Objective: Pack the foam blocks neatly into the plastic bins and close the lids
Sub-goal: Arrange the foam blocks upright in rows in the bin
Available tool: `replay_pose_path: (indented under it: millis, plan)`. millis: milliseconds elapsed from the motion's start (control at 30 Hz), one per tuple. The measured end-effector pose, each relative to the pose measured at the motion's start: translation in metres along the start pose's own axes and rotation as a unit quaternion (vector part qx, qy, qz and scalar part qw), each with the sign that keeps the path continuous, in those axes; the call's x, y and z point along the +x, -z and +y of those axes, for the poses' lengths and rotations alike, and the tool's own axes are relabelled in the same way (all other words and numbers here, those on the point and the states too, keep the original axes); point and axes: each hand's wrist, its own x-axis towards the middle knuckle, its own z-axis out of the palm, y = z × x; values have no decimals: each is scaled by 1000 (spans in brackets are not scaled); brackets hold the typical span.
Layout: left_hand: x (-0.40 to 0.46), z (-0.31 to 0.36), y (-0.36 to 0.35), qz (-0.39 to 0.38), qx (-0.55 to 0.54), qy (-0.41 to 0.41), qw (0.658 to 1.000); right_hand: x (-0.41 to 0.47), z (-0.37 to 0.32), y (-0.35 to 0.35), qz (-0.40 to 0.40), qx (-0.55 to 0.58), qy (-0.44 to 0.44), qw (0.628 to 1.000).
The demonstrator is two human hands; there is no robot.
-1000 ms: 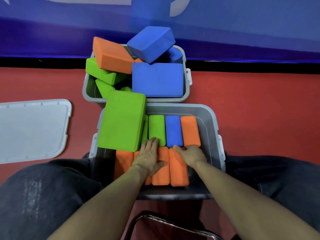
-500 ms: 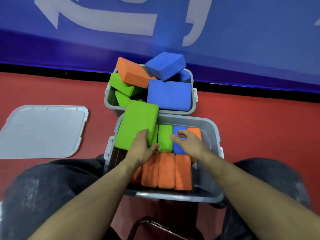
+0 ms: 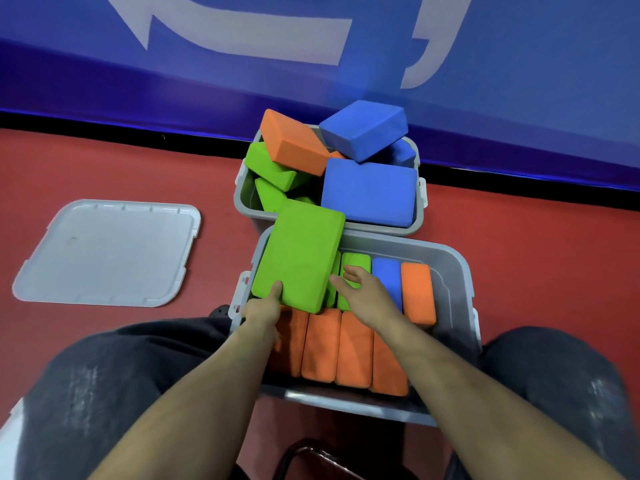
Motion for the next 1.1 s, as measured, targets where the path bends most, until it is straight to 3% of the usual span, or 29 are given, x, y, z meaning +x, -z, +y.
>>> replay_pose_path:
  millis: [133,333,467,733,867,1100]
  plan:
    - [19,-13,-3,-66,-75,33,995,2,1,-8,-8,-8,-2,1000]
    - [-50,28,-3,-116,-157,6,981,1,-3,0,4,4,9,1000]
    - [-85,52,-12,-97,-223,-38,969,-5,-18,13,45,29,47,997]
    - [-128,80,-28,-89,-144,-196,966,-22,-45,50,87,70,115,987]
    - [-154,86,-50,-165,-32,-270,948,-31,-48,71,92,55,127,986]
    - [-182,76,-87,-286,28,-243,926,-47,-27,116,97,28,87,991]
